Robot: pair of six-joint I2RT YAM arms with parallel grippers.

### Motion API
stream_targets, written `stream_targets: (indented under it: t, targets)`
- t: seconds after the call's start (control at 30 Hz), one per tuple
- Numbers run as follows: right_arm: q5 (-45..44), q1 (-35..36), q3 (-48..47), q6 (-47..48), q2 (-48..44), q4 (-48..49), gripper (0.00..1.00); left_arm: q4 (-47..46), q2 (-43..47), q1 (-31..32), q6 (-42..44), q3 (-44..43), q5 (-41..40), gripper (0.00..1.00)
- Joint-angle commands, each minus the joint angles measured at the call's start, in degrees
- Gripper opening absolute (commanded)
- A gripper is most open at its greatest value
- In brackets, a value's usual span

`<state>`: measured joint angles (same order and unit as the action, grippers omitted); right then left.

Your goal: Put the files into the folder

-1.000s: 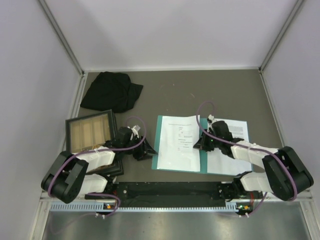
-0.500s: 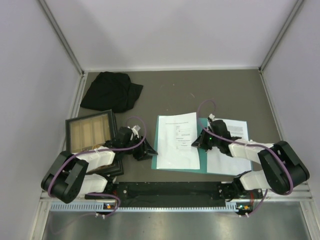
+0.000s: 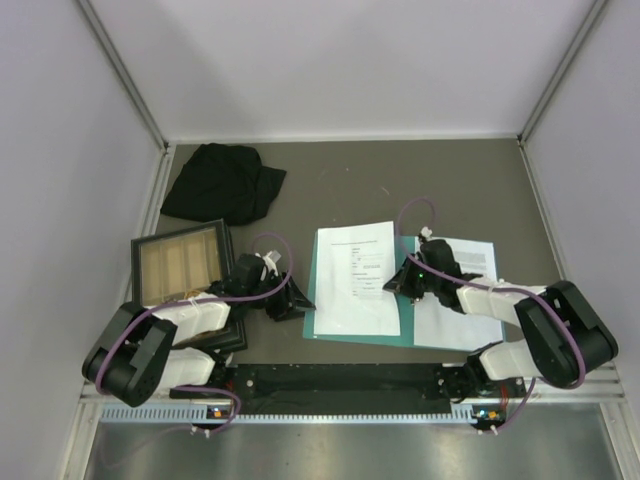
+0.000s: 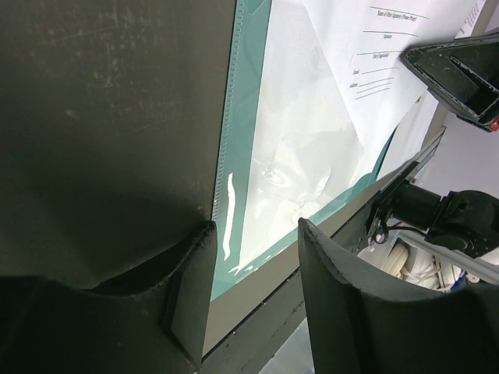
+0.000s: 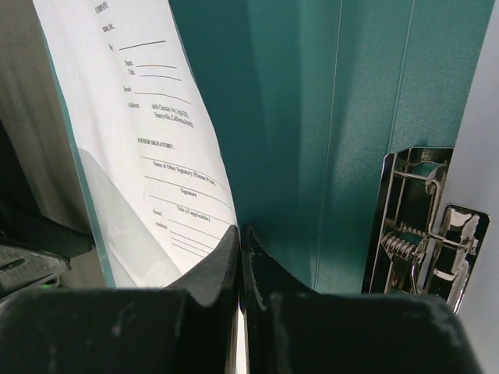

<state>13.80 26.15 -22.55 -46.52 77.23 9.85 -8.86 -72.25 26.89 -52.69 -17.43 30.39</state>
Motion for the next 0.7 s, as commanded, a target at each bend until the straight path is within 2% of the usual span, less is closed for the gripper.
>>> stream_targets:
  t: [0.0, 0.13, 0.3, 0.67]
  targets:
    - [-0.8, 1.5, -0.6, 0.8, 1.3, 0.5, 0.0, 0.6, -0.2, 0.3, 0.7, 1.4, -1.7, 0.51]
    - [-1.9, 4.9, -1.2, -0.7, 3.2, 1.0, 0.0, 0.2, -0.3, 0.3, 0.5, 1.3, -1.3, 0.51]
    - [-3.0, 5.2, 0.3, -4.4, 3.7, 2.0, 0.0, 0.8, -0.1, 0.3, 0.7, 1.3, -1.4, 0.51]
    - [-2.3, 5.2, 2.1, -1.6, 1.7, 0.9, 0.0, 1.1, 0.2, 0.3, 0.9, 1.3, -1.6, 0.51]
